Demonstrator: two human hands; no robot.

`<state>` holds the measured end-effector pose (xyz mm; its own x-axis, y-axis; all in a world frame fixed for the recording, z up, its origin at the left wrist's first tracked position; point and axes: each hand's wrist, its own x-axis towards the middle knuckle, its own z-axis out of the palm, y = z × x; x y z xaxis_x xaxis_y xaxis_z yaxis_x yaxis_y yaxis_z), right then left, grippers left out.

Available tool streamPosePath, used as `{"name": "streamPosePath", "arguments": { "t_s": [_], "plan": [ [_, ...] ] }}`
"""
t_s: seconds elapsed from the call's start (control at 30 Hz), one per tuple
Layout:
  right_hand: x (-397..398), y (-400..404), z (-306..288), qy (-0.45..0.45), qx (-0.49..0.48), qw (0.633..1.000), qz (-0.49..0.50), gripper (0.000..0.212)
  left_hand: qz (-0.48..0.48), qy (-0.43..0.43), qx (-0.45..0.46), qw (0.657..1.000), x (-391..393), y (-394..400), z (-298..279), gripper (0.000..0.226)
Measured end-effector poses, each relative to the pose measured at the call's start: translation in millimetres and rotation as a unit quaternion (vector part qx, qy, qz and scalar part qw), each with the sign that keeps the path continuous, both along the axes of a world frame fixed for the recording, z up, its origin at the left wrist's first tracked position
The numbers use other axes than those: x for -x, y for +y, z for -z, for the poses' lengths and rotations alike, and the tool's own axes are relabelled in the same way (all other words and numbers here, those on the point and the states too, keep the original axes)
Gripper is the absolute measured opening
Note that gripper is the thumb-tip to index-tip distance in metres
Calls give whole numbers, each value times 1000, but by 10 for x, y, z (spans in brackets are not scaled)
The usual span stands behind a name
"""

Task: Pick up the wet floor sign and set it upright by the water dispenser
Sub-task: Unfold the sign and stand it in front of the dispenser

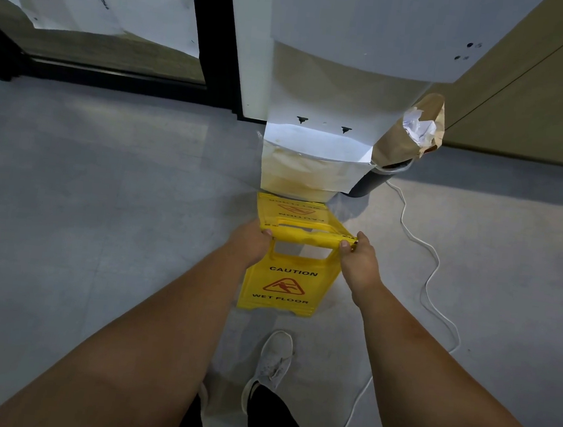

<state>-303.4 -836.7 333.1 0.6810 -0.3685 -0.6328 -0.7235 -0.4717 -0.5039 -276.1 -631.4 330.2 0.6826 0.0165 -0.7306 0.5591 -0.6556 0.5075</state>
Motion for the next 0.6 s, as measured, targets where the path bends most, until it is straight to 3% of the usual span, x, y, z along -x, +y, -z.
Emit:
{"name": "streamPosePath", "arguments": {
  "t_s": [0.23, 0.4, 0.6],
  "plan": [
    [-1, 66, -98, -2, -1, 1000, 10, 60, 22, 8, -2, 1000, -13, 27, -50, 46],
    [-3, 88, -143, -15, 15, 1000, 3, 45, 25, 18, -1, 1000, -14, 62, -106, 52],
    [4, 133, -339, -14, 22, 1000, 7, 44, 47, 16, -11, 999, 20, 69, -383, 55]
  ]
}}
